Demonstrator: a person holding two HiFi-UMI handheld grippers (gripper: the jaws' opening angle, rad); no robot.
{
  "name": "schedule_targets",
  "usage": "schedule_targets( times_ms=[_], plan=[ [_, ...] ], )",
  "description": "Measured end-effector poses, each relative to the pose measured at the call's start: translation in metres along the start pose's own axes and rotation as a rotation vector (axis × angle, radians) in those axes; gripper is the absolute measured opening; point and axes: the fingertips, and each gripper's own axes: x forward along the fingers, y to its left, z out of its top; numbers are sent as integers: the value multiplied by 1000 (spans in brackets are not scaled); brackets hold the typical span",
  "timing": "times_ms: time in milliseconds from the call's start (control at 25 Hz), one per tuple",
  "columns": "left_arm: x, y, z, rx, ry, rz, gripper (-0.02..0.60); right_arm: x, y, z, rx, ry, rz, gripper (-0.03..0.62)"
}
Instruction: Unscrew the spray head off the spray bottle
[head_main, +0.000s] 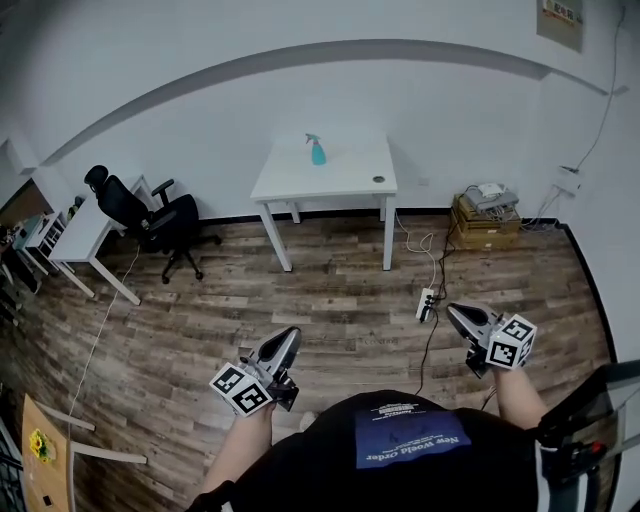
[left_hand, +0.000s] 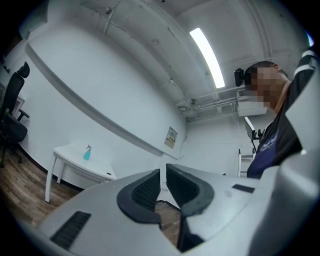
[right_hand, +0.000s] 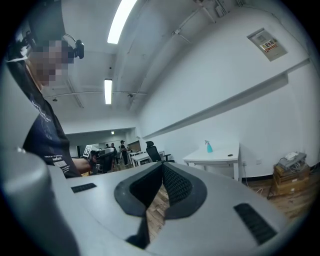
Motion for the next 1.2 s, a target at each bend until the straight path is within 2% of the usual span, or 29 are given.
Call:
schedule_targets(
  times_ms=[200, 360, 480, 640, 920, 1200],
  plan=[
    [14, 36, 5, -23, 13, -44, 44, 29, -9, -5, 10, 17, -33, -3],
    [8, 84, 16, -29, 11, -89, 44, 69, -2, -4, -5, -2, -82, -3],
    [5, 121, 33, -39, 19, -129, 43, 106, 8, 2, -10, -6, -113, -3],
    [-9, 170, 63, -19, 38, -165, 44, 171, 29, 16, -33, -20, -112, -3],
    [-48, 248, 103, -20, 21, -146, 44, 270, 62, 14, -39, 14, -68, -3],
    [-73, 301, 112, -57, -11, -81, 44, 319, 64, 18, -52, 52, -45, -3]
  ],
)
